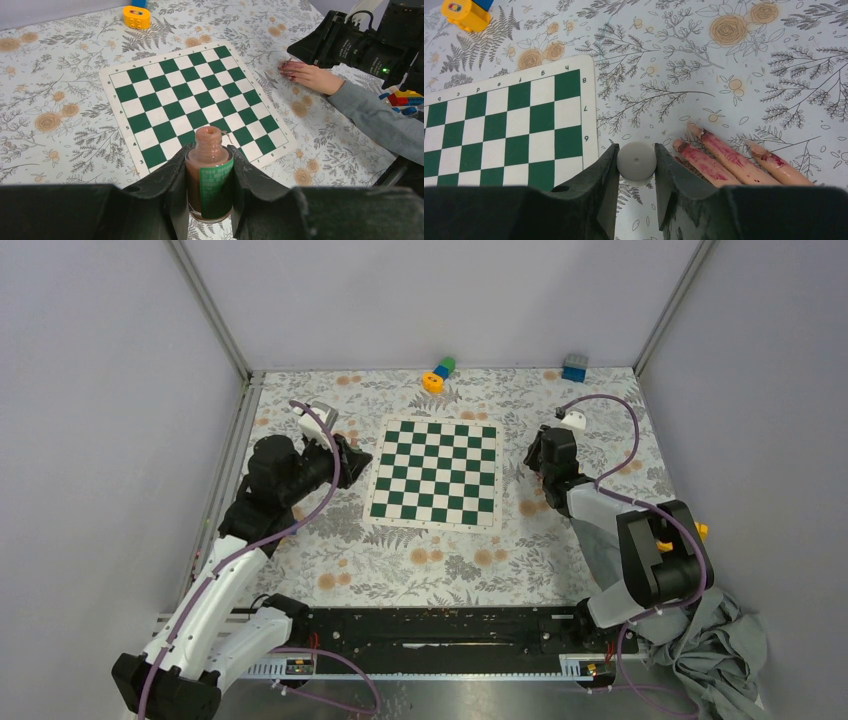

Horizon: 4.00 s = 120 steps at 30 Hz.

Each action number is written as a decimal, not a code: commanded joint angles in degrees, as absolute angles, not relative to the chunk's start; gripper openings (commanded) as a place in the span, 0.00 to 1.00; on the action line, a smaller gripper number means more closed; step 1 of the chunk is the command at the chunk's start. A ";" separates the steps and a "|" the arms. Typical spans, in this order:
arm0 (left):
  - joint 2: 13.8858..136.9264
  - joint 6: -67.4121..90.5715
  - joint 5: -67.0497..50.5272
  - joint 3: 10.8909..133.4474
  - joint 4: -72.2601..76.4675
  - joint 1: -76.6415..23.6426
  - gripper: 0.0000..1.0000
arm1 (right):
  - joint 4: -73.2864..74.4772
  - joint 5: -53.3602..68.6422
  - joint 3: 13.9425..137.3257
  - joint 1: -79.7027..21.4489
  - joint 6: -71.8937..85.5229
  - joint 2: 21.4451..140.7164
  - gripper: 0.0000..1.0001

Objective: Paint the nails
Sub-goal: Paint the nail polish on the nail.

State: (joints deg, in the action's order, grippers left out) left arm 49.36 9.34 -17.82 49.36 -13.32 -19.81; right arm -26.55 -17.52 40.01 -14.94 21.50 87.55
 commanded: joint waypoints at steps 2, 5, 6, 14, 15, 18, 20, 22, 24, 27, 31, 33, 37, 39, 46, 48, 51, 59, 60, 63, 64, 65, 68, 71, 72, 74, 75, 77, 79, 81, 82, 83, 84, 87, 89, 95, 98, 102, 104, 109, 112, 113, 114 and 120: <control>49.04 10.92 -20.57 49.14 -9.16 -19.33 0.00 | -27.86 -21.71 42.81 -14.68 23.16 88.96 0.00; 49.04 11.40 -21.21 49.07 -8.70 -19.14 0.00 | -27.59 -22.41 42.73 -14.77 25.44 89.64 0.00; 49.04 11.50 -21.28 49.10 -8.64 -19.09 0.00 | -27.00 -22.92 42.83 -14.77 26.24 89.73 0.00; 48.70 11.77 -21.61 48.89 -8.41 -18.81 0.00 | -18.97 -30.15 48.10 -14.77 29.90 92.09 0.00; 48.67 11.75 -21.54 48.96 -8.38 -18.80 0.00 | -18.21 -30.69 48.39 -14.77 30.26 92.21 0.00; 48.60 11.73 -21.59 49.00 -8.35 -18.57 0.00 | -18.08 -30.47 48.56 -14.77 30.38 92.23 0.00; 48.69 11.75 -21.58 48.89 -8.32 -18.42 0.00 | -16.30 -29.78 49.50 -14.77 30.50 92.26 0.00; 48.85 12.03 -21.74 48.87 -8.13 -18.11 0.00 | -13.34 -29.73 51.18 -14.70 31.62 92.69 0.00; 49.10 12.64 -22.36 48.62 -7.49 -17.86 0.00 | -9.85 -29.52 53.73 -14.68 31.95 93.54 0.00; 49.76 13.51 -23.50 48.43 -6.68 -17.30 0.00 | -4.73 -29.45 57.54 -14.63 32.39 95.80 0.00; 50.36 14.47 -24.62 48.34 -5.89 -16.36 0.00 | 1.62 -29.47 61.64 -14.51 34.20 99.14 0.00; 50.35 14.50 -24.70 48.38 -5.71 -16.08 0.00 | 2.83 -30.64 61.97 -14.35 35.23 99.54 0.00; 50.19 14.69 -24.80 48.21 -5.56 -15.86 0.00 | 6.21 -30.12 64.78 -13.36 35.95 101.69 0.00; 50.12 14.96 -25.15 48.16 -5.34 -15.81 0.00 | 9.28 -29.85 66.93 -13.03 36.97 103.08 0.00; 50.17 15.62 -25.86 48.04 -4.69 -15.56 0.00 | 12.52 -32.92 69.23 -12.36 39.50 104.62 0.00; 50.27 15.80 -26.08 48.03 -4.55 -15.45 0.00 | 14.42 -32.96 70.54 -12.31 39.98 105.48 0.00; 50.31 15.97 -26.09 48.00 -4.43 -15.26 0.00 | 15.63 -33.04 71.45 -12.22 40.69 105.98 0.00; 50.60 16.43 -26.66 47.90 -3.80 -14.87 0.00 | 15.69 -29.68 72.06 -12.13 40.96 106.68 0.00; 50.62 16.48 -26.63 47.90 -3.80 -14.79 0.00 | 15.53 -29.34 71.49 -12.13 41.14 106.05 0.00; 50.86 16.88 -26.80 47.77 -3.51 -14.60 0.00 | 9.62 -28.19 67.13 -12.14 39.86 102.91 0.00; 50.78 17.14 -27.05 47.66 -3.23 -14.51 0.00 | 6.90 -26.57 65.61 -12.05 38.62 101.82 0.00; 50.65 17.40 -27.23 47.57 -2.93 -14.38 0.00 | 4.68 -24.35 64.63 -11.92 37.16 101.44 0.00; 50.38 17.83 -27.72 47.27 -2.39 -14.31 0.00 | 3.04 -18.85 63.86 -11.41 35.65 100.76 0.00; 50.25 17.97 -27.73 46.96 -2.14 -14.29 0.00 | -0.46 -15.81 61.48 -11.01 34.74 98.17 0.00; 50.27 18.14 -27.87 46.90 -2.04 -14.32 0.00 | -3.28 -14.68 60.19 -10.82 34.20 96.84 0.00; 50.27 18.42 -28.26 46.76 -1.73 -14.25 0.00 | -6.80 -12.55 57.78 -10.16 33.97 94.38 0.00; 50.23 18.65 -28.46 46.68 -1.56 -14.27 0.00 | -7.96 -11.65 56.88 -9.71 34.20 93.42 0.00; 50.02 18.85 -28.79 46.48 -1.20 -14.33 0.00 | -10.28 -8.69 55.05 -8.33 34.61 91.65 0.00; 49.88 18.97 -28.86 46.28 -1.09 -14.32 0.00 | -12.17 -6.88 52.85 -6.51 35.72 89.94 0.00; 49.84 19.03 -28.98 46.33 -1.06 -14.33 0.00 | -12.67 -5.77 51.04 -4.46 36.85 88.94 0.00; 49.79 19.07 -29.16 46.33 -1.00 -14.32 0.00 | -12.70 -5.49 49.95 -3.45 37.54 88.56 0.00; 49.75 19.14 -29.31 46.25 -0.86 -14.33 0.00 | -12.89 -5.14 48.89 -2.32 38.46 88.05 0.00; 49.70 19.22 -29.43 46.23 -0.80 -14.30 0.00 | -13.43 -4.79 47.71 -1.18 40.31 87.55 0.00; 49.46 19.26 -29.52 46.19 -0.68 -14.32 0.00 | -17.77 -2.57 43.14 2.60 44.44 85.97 0.00; 49.45 19.33 -29.51 46.09 -0.70 -14.28 0.00 | -19.89 -2.36 40.22 4.25 46.52 84.83 0.00; 48.97 19.25 -29.76 45.92 -0.61 -14.28 0.00 | -28.60 -2.53 32.64 7.66 53.50 82.96 0.00; 48.76 19.16 -29.69 45.88 -0.61 -14.32 0.00 | -33.69 0.65 29.86 9.07 57.30 83.63 0.00; 48.69 19.25 -29.86 45.84 -0.62 -14.33 0.00 | -37.43 3.93 29.49 9.32 61.07 84.11 0.00; 48.69 19.27 -29.96 45.78 -0.57 -14.32 0.00 | -39.05 3.54 28.93 9.32 62.33 83.93 0.00; 48.69 19.34 -30.15 45.71 -0.38 -14.32 0.00 | -40.54 0.36 26.49 9.47 62.49 83.00 0.00; 48.60 19.34 -30.22 45.62 -0.30 -14.32 0.00 | -42.10 0.38 25.28 9.86 64.22 84.06 0.00; 48.60 19.39 -30.25 45.64 -0.32 -14.33 0.00 | -43.33 0.74 24.79 10.04 65.02 84.79 0.00; 48.56 19.34 -30.28 45.62 -0.27 -14.33 0.00 | -44.11 1.33 24.52 10.17 65.81 85.51 0.00; 48.10 19.16 -30.16 45.54 -0.44 -14.33 0.00 | -43.98 2.33 23.48 10.17 69.25 87.03 0.00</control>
